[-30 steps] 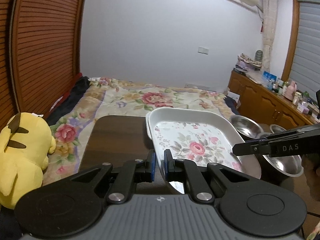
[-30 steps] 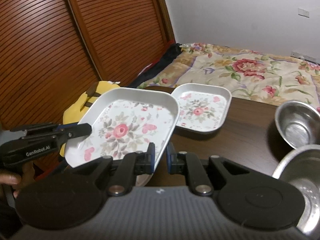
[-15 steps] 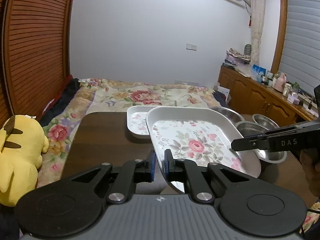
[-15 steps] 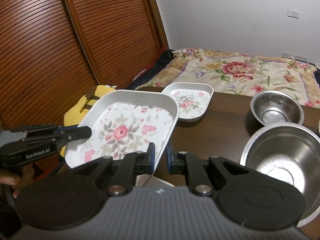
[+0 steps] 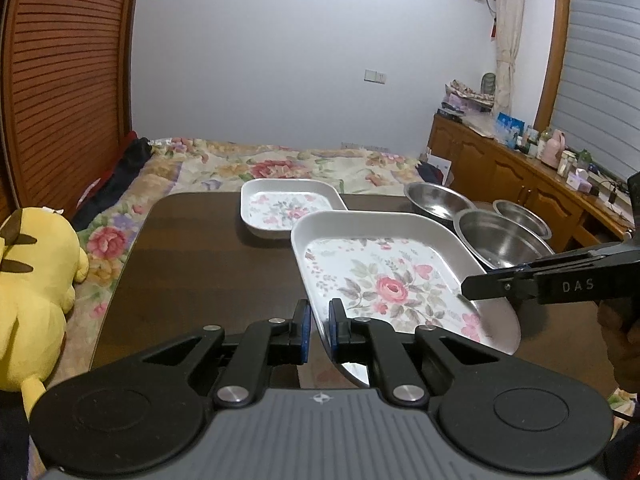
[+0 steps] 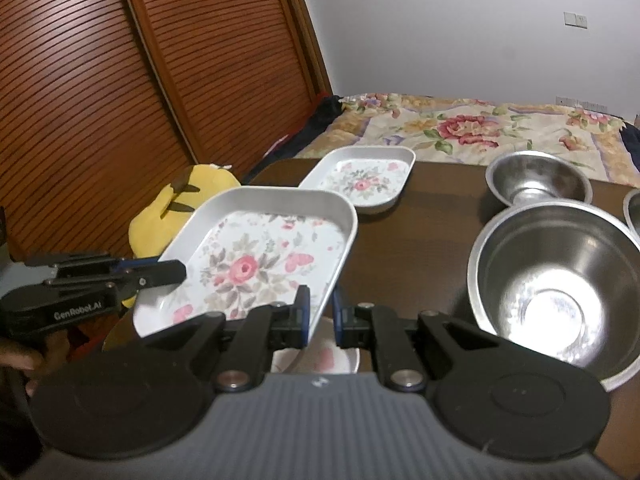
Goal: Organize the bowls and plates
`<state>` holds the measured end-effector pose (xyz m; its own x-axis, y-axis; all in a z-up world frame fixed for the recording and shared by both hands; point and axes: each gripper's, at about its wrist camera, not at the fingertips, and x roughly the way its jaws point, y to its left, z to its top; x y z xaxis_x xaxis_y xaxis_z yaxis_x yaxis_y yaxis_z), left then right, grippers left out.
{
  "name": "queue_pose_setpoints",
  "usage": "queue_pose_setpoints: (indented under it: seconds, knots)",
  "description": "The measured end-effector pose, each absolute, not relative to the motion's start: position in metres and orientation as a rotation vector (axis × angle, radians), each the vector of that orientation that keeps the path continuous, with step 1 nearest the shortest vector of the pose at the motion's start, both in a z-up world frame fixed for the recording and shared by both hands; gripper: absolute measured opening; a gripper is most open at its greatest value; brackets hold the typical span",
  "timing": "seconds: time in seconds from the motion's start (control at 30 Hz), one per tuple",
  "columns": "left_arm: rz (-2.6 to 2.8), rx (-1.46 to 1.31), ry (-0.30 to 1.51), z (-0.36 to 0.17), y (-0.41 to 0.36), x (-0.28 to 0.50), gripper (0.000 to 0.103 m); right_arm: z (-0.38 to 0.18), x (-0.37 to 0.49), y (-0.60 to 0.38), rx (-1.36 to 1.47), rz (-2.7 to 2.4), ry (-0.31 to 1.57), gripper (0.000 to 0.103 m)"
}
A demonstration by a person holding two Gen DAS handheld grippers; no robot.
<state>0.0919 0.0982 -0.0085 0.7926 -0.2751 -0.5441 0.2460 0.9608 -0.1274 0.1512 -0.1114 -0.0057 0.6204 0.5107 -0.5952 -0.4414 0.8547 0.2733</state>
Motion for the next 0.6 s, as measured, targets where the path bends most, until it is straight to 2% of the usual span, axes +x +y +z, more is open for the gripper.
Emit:
queue_pose_setpoints:
  seconds: [0.6]
  knots:
    - [-0.289, -0.04, 0.639, -0.03, 0.092, 0.074, 0.011, -0.033, 0.119, -0.118, 0.116, 0.537, 0.745, 0.013]
